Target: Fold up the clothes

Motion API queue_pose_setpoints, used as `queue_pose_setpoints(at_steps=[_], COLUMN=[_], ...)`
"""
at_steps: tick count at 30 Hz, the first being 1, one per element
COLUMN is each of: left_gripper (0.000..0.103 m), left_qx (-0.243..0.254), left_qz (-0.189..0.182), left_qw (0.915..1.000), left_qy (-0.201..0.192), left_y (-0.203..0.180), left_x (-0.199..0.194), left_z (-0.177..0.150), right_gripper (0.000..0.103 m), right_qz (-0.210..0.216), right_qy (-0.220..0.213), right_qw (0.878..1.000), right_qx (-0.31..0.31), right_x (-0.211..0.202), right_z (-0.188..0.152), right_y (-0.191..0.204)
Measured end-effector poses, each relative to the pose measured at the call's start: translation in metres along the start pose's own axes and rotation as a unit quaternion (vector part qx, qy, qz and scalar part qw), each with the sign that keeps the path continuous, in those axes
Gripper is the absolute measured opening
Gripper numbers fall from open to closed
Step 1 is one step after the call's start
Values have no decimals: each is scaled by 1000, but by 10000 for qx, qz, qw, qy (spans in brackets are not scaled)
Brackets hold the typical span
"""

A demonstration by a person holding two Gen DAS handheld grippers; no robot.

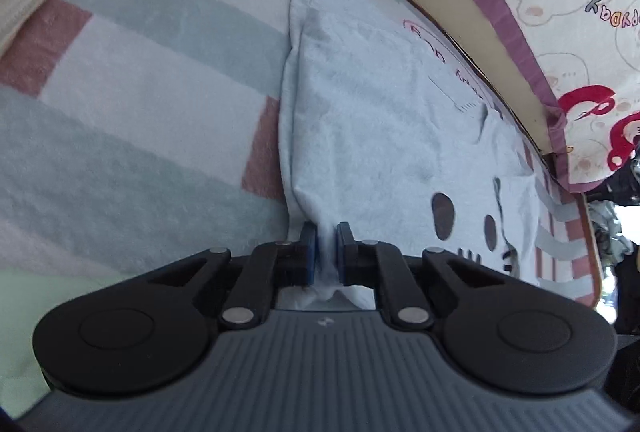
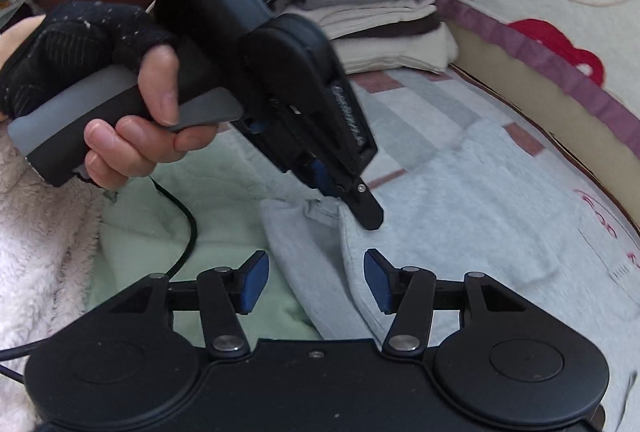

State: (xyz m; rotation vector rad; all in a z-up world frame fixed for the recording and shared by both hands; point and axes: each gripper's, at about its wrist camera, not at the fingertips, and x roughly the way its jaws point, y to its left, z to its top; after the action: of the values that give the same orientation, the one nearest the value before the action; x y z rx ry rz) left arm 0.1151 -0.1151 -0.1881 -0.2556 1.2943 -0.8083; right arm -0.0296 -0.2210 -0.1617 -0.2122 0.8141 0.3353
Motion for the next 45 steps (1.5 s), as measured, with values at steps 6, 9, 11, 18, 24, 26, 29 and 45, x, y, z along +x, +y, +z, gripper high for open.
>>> queue_pose_setpoints(at_steps=[6,9,11,18,24,26,29,45], left_gripper=[6,6,6,12,47,58,60,76], left_qx=[-189,-305,-396,-1100,-1426,-1482,-1347,-1333], left_qz=[-184,-248,-308,-1059,-1346,-1351,-1045,-920], left_qw=[9996,9992,9987,9871,9795,9786,9821,9868], left_qy=[-137,-84,-69,-476,-456,-461,-796,-94], left_y=[8,13,15,43,50,46,43,15], left_x=[-7,-6,-6,-35,-26,-17,-14,49], left_z=[5,7,9,21,27,30,43,42], right_gripper=[64,64,59,6,6,6,6,6], right_qz=[-254,-327,-217,23,178,198,209,608], right_qy=[178,394,565,212,-427,-573,-647,-873], right_qw=[9994,9979,9978,9949,9758,9731,9723,9628], right_qx=[-158,-387,-262,981,2139,2222,2235,2485], right_x=[16,27,34,10,-25,-32,-34,-44], right_z=[4,9,15,25,18,15,13,6], right_y=[9,11,5,-36,-70,-74,-77,-94])
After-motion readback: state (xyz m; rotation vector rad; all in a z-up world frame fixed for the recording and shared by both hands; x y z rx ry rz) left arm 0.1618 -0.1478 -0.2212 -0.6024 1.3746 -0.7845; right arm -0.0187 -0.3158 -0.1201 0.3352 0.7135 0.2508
